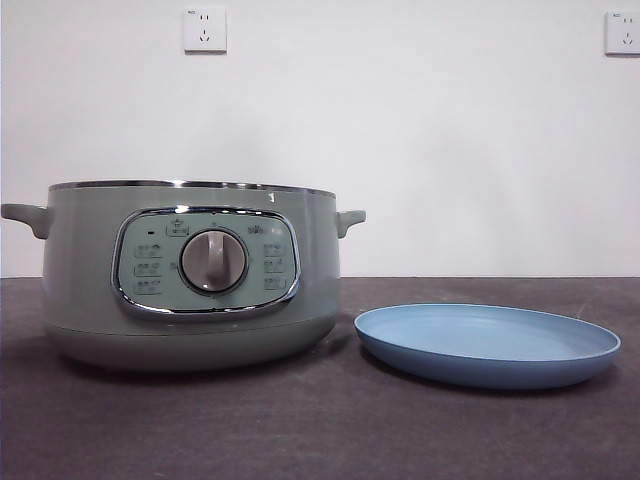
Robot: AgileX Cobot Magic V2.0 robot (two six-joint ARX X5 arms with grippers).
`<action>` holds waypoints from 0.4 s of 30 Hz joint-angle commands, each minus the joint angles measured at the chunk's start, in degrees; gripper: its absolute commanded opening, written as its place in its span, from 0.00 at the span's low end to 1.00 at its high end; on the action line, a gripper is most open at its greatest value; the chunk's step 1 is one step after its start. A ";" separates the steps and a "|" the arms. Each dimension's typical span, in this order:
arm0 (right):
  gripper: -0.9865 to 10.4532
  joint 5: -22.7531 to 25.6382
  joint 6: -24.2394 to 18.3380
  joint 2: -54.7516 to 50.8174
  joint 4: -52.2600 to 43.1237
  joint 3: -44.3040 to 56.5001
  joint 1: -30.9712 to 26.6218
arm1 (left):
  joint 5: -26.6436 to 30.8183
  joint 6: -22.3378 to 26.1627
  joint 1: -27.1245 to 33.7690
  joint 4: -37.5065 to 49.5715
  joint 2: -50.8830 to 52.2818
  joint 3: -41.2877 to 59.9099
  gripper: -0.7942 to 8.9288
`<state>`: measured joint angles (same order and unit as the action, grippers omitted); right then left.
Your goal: Take the potato out from the steamer,put the potato on the plate,close the lid
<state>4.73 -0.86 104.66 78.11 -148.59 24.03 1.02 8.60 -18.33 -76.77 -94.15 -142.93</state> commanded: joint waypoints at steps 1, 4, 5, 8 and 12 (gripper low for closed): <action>0.08 0.07 2.84 -1.79 1.29 1.03 -4.74 | -0.26 0.68 0.09 -2.58 0.15 -0.74 0.07; 0.08 -0.31 2.86 -4.22 1.29 4.13 -9.22 | -0.26 0.66 0.09 -2.58 0.04 -0.74 0.07; 0.08 -0.33 2.93 -4.87 1.29 5.62 -10.08 | -0.28 0.68 0.09 -2.58 0.04 -0.74 0.07; 0.08 -1.79 2.95 -7.32 1.29 12.98 -11.69 | -0.28 0.66 0.09 -2.58 0.04 -0.74 0.07; 0.08 -9.77 2.60 -8.94 1.27 24.63 -11.96 | -0.28 0.66 0.09 -2.56 0.04 -0.74 0.07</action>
<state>-3.66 1.54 94.89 78.11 -127.11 11.97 0.82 8.60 -18.31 -76.77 -94.78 -142.93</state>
